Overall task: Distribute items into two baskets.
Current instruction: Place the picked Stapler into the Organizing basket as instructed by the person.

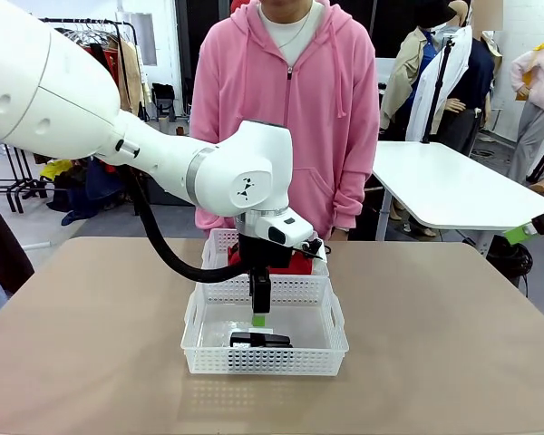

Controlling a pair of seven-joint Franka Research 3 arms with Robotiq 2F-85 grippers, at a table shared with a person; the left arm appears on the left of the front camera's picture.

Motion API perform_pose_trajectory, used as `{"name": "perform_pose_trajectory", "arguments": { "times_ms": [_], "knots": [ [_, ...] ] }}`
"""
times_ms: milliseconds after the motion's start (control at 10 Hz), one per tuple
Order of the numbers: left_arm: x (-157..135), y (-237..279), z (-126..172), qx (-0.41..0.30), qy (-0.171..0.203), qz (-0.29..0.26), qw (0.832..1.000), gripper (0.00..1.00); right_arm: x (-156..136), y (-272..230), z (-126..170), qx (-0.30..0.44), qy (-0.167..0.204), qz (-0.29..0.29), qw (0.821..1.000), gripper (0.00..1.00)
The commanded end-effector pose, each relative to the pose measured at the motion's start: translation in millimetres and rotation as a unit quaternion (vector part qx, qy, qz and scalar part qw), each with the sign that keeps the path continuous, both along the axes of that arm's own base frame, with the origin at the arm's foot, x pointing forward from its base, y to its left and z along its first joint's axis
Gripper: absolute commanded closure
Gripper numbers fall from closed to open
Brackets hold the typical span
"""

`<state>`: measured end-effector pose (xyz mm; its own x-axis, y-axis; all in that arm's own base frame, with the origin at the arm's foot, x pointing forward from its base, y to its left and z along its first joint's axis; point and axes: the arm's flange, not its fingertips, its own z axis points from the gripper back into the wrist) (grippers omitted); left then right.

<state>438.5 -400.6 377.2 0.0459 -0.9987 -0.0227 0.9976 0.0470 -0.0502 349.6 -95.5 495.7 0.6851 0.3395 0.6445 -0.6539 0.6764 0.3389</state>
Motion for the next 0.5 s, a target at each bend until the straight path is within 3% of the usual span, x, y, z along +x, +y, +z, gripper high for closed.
{"name": "perform_pose_trajectory", "arguments": {
  "times_ms": [0,100,400],
  "knots": [
    [0.4,0.1,2.4,-0.002,-0.003,0.0,1.0,0.0,1.3,1.3,1.3,0.009,-0.005,0.001,1.0,0.0],
    [0.0,0.0,0.0,0.0,0.0,0.0,1.0,0.0,1.3,1.3,1.3,0.009,-0.005,0.001,1.0,0.0],
    [11.4,32.6,63.7,-0.071,-0.032,0.053,0.996,0.0,1.3,1.3,1.3,0.009,-0.005,0.001,1.0,0.0]
  ]
}}
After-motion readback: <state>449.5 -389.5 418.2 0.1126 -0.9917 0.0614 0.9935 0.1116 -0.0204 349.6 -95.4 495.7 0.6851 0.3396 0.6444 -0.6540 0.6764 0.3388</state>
